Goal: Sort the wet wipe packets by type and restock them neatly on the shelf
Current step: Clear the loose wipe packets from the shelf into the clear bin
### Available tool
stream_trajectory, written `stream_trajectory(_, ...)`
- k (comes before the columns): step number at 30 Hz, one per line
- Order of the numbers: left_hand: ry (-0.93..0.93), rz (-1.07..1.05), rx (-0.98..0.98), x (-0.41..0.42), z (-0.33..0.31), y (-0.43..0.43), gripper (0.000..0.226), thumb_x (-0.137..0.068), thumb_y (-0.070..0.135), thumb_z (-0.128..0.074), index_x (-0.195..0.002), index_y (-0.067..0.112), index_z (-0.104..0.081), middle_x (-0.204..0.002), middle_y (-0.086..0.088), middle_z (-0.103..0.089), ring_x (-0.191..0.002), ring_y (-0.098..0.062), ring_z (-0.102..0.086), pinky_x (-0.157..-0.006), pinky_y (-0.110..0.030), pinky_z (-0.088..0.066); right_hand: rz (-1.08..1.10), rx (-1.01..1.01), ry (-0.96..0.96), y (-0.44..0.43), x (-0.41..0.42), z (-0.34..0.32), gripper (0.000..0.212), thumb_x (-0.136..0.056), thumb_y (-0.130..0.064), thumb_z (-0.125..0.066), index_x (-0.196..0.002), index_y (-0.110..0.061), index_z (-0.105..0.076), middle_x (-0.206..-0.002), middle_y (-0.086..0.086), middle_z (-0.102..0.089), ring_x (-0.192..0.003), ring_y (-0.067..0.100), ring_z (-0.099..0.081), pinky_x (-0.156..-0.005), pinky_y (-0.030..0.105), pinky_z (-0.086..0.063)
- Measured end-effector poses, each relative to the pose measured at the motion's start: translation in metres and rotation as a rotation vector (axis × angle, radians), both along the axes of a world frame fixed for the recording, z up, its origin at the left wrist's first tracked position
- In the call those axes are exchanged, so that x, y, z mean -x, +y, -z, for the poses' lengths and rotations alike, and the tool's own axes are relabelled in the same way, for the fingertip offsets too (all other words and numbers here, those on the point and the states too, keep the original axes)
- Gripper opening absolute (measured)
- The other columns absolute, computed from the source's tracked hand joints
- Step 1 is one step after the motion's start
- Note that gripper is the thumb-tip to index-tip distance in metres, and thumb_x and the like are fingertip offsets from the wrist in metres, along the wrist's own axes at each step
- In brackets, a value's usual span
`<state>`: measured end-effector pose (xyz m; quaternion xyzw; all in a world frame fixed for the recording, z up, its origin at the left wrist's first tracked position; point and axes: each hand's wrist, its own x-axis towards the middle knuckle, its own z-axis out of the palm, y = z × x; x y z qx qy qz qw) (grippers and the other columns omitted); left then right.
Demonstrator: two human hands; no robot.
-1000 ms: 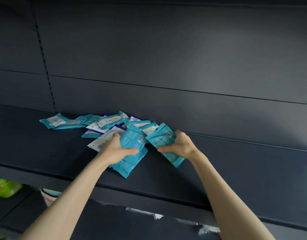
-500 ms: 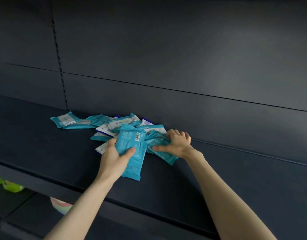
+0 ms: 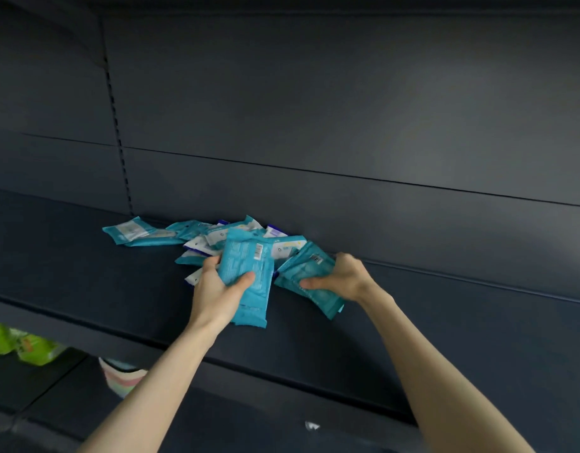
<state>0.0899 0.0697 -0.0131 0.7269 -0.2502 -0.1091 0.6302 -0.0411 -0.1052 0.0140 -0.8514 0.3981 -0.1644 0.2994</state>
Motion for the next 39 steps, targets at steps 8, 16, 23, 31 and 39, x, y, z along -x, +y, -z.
stream_trajectory(8,0.302,0.241,0.338,0.026,-0.023,0.097,0.025,-0.079,0.01,-0.071,-0.104,0.013,-0.068,-0.097,-0.006,-0.074,-0.09,-0.023,-0.071,-0.077,-0.039,-0.056,-0.05,-0.502,-0.767,0.105,0.023,-0.005,0.021,-0.082,-0.015,-0.07,-0.103,-0.014,-0.064,-0.095,0.002,-0.073,-0.081,0.016,-0.07,-0.068,0.029,-0.055)
stream_trajectory(16,0.324,0.342,0.365,-0.019,0.001,0.28,0.041,-0.077,0.023,-0.066,-0.117,0.016,-0.061,-0.11,-0.005,-0.071,-0.101,-0.024,-0.068,-0.08,-0.042,-0.055,-0.175,-0.667,-0.916,0.298,-0.028,0.033,0.031,-0.08,-0.016,-0.072,-0.109,-0.008,-0.064,-0.106,0.009,-0.072,-0.096,0.028,-0.069,-0.084,0.043,-0.057)
stream_trajectory(23,0.381,0.234,0.303,-0.101,0.042,0.45,0.032,-0.074,0.026,-0.064,-0.107,0.027,-0.066,-0.104,0.002,-0.073,-0.093,-0.019,-0.07,-0.069,-0.037,-0.057,-0.202,-0.863,-0.803,0.461,-0.114,0.088,0.016,-0.082,-0.013,-0.07,-0.097,-0.012,-0.066,-0.098,0.007,-0.074,-0.088,0.024,-0.071,-0.081,0.043,-0.058)
stream_trajectory(31,0.524,0.153,0.236,-0.207,0.115,0.526,0.031,-0.075,0.009,-0.062,-0.106,0.011,-0.065,-0.096,-0.005,-0.074,-0.083,-0.02,-0.071,-0.063,-0.032,-0.058,-0.158,-0.94,-0.678,0.538,-0.222,0.155,0.031,-0.082,-0.006,-0.07,-0.111,-0.004,-0.06,-0.108,0.012,-0.071,-0.094,0.028,-0.069,-0.082,0.044,-0.057)
stream_trajectory(39,0.762,0.143,0.011,-0.318,0.223,0.527,0.047,-0.074,0.019,-0.068,-0.119,0.01,-0.061,-0.11,-0.012,-0.07,-0.093,-0.027,-0.069,-0.068,-0.039,-0.058,0.073,-1.13,-0.539,0.557,-0.324,0.272,0.024,-0.087,-0.015,-0.066,-0.11,-0.012,-0.06,-0.106,0.007,-0.071,-0.091,0.023,-0.07,-0.075,0.039,-0.058)
